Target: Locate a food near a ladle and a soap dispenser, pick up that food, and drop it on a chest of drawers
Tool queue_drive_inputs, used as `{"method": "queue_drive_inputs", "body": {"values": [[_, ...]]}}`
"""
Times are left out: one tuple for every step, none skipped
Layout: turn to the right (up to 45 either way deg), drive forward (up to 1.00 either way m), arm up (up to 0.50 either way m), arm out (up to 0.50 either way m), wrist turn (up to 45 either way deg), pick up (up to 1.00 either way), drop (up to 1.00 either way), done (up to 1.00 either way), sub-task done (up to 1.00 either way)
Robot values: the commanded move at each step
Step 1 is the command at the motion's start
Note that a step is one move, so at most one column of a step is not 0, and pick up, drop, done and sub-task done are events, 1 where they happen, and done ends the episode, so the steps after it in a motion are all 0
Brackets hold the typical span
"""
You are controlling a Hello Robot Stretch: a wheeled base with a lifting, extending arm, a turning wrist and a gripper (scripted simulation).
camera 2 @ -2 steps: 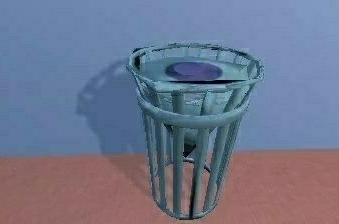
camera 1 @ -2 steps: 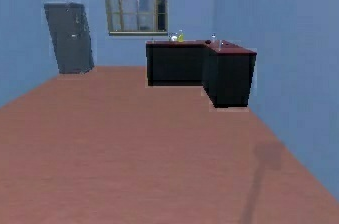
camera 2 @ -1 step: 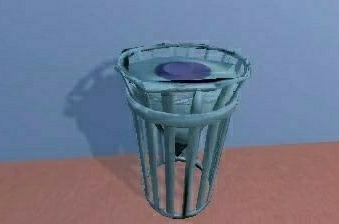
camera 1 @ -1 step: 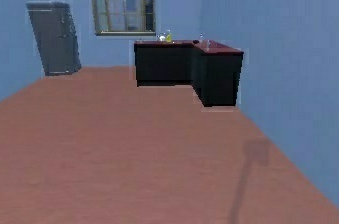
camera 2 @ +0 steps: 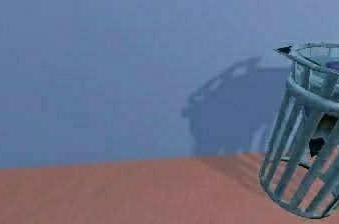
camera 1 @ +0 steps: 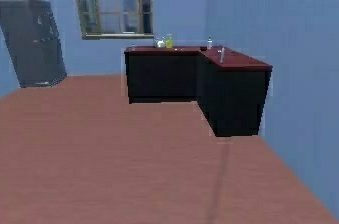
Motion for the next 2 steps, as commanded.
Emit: {"method": "queue_drive_inputs", "body": {"values": [[0.0,1.00,0.00,0.00,0.0,0.00,0.00,0.00,0.00],[0.0,1.00,0.00,0.00,0.0,0.00,0.00,0.00,0.00]]}}
